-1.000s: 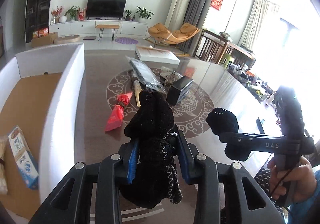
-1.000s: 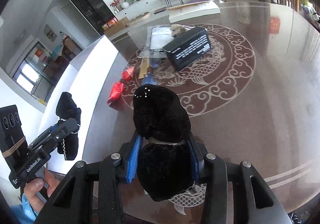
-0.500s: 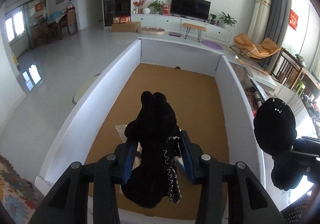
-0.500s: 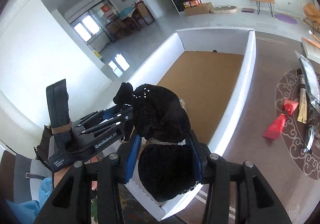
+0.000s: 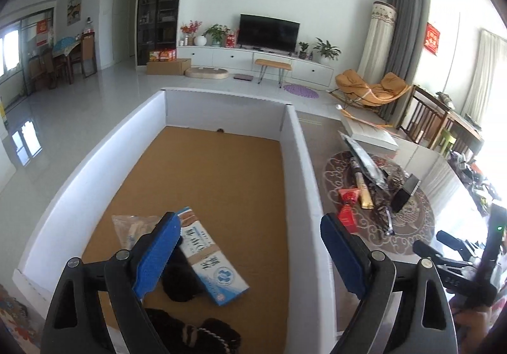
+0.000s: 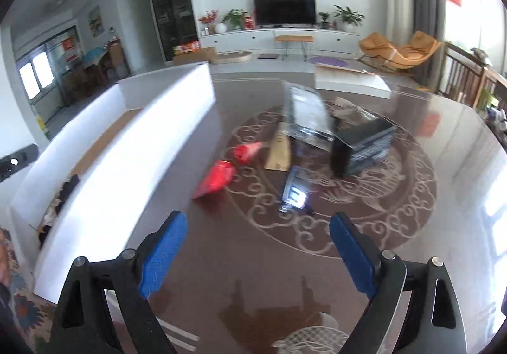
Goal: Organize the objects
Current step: 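Grasp the red foil package tied with brown string with the left tool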
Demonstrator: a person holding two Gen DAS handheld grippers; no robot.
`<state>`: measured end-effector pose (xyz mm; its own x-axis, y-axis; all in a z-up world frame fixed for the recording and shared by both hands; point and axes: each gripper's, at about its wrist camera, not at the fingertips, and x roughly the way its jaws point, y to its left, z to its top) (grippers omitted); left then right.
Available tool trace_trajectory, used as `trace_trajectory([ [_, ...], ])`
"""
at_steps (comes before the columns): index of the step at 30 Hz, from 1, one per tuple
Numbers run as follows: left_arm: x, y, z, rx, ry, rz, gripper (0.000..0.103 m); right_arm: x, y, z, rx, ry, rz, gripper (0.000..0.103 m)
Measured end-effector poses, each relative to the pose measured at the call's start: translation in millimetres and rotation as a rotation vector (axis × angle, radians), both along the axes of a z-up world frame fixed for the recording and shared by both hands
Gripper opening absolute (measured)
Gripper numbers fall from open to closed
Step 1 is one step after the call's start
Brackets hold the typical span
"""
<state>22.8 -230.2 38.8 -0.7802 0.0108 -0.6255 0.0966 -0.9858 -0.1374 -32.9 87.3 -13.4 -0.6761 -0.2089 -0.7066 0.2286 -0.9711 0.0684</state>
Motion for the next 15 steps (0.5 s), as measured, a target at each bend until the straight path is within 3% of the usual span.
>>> trace_trajectory([
  [3, -2, 59, 6, 0.030, -0.006, -0.175, 0.090, 0, 42, -26, 0.044, -0.014, -0.119, 0.092],
  [7, -22, 129, -10, 0.055, -0.102, -0.360, 0.091, 1, 66, -49, 0.078, -0.055, -0.170, 0.092],
  [12, -76, 160, -42, 0.006, -0.204, -0.315, 0.091, 1, 73, -56, 0.046, -0.094, -0.166, 0.092],
  [15, -118, 167, -58, -0.071, -0.272, -0.275, 0.091, 4, 71, -61, 0.044, -0.104, -0.151, 0.092],
])
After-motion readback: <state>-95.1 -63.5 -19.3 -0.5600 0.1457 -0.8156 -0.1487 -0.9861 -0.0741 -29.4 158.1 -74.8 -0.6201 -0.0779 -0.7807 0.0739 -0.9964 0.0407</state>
